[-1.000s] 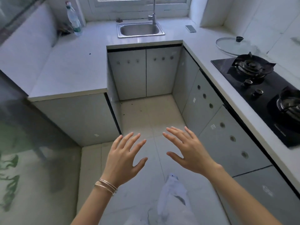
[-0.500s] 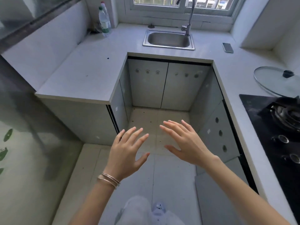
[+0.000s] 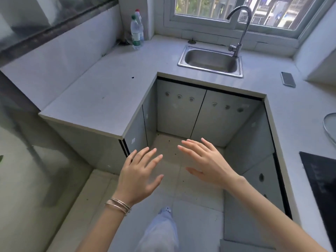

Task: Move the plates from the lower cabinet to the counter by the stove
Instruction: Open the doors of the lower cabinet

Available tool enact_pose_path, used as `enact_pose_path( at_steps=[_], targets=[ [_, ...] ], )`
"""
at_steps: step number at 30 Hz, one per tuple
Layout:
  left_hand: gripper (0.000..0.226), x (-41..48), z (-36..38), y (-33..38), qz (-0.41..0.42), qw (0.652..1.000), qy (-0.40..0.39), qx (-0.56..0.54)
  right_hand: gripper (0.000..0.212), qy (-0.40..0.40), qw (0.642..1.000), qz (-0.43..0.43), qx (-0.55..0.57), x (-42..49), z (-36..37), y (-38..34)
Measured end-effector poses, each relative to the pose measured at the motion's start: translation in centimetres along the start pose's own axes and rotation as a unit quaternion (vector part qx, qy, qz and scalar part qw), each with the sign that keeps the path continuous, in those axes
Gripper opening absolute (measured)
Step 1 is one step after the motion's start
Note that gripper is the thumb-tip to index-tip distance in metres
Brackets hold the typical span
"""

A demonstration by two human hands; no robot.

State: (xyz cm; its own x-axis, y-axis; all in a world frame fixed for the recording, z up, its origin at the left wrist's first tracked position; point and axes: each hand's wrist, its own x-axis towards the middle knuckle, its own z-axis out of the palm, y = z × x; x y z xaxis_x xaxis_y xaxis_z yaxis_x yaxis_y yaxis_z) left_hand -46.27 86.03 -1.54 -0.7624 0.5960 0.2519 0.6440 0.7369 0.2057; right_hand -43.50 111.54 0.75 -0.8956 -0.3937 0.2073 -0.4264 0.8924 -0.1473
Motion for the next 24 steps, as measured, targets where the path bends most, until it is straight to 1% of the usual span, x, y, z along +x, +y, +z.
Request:
enact_pose_path(
  at_steps=[5, 9, 12, 18, 24],
  targets=[
    [0.053, 7.0, 1.0, -2.2, -0.015, 1.000, 0.008, -0.008, 0.060, -0.010, 0.999, -0.035, -0.020, 6.6, -0.5, 5.6],
    [0.053, 10.8, 1.9, -4.1, -0.035, 0.999, -0.005, 0.007, 0.059, -0.004, 0.998, -0.055, -0.002, 11.2, 0.1, 8.9],
    [0.054, 12.4, 2.5, -5.1, -0.069, 0.997, -0.007, 0.013, 0.058, -0.017, 0.997, -0.076, 0.015, 13.9, 0.9, 10.9],
    [0.053, 16.1, 4.7, -6.0, -0.143, 0.989, 0.013, 0.041, 0.059, -0.055, 0.987, -0.152, 0.024, 19.9, 3.4, 16.2],
    [0.053, 21.2, 7.2, -4.8, -0.252, 0.966, 0.023, 0.059, 0.061, -0.096, 0.961, -0.253, 0.051, 25.8, 5.0, 22.5]
  ],
)
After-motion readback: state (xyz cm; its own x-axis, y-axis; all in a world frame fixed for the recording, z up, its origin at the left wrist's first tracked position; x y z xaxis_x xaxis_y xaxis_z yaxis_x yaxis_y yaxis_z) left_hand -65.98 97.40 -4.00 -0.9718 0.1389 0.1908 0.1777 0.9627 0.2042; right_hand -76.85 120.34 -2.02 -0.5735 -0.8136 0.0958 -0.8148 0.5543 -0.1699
